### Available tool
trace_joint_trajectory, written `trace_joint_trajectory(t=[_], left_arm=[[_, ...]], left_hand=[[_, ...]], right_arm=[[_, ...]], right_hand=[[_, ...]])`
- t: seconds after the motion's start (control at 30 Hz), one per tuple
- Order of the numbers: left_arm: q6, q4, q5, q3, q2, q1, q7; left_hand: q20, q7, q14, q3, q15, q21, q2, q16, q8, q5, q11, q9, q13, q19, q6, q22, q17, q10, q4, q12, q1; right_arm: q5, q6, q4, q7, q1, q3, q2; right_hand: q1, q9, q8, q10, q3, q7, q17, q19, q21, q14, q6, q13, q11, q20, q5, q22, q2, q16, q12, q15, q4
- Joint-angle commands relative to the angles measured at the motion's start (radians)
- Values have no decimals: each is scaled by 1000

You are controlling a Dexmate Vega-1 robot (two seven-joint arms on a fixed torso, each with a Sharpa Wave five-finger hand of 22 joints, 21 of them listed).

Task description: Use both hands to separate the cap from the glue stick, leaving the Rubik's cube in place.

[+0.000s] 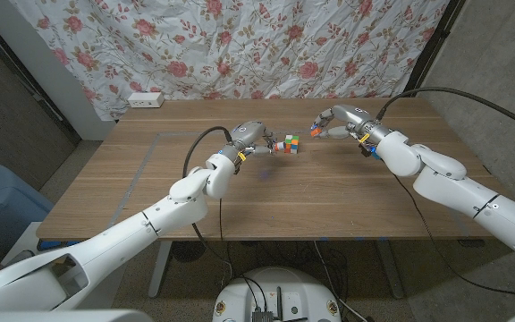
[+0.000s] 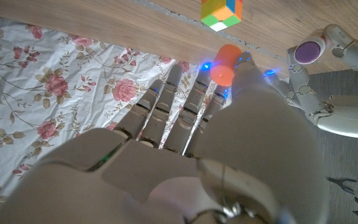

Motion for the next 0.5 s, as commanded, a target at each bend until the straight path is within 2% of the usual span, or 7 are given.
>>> trace_joint_trajectory(t=[0.03, 0.5], left_arm=[[11, -34, 58, -16, 47, 16, -49], [33, -57, 117, -32, 77, 38, -93]], left_hand=[[1, 43, 3, 29, -142, 1, 64, 2, 6, 5, -29, 3, 5, 0, 96, 2, 3, 24, 24, 6, -26], [0, 40, 4, 30, -143, 1, 64, 4, 7, 4, -29, 3, 5, -1, 96, 2, 3, 23, 24, 6, -27]], right_arm=[[-47, -32, 17, 34, 36, -31, -8], [-115, -36, 58, 53, 74, -72, -8]], right_hand=[[10, 2, -4, 1, -8, -3, 5, -2, -1, -9, -4, 5, -8, -26, 6, 1, 19, -3, 3, -163, 0], [-8, 2, -7, -9, -15, -5, 5, -7, -1, -20, -8, 7, -8, -22, 4, 1, 18, -10, -3, -158, 6]])
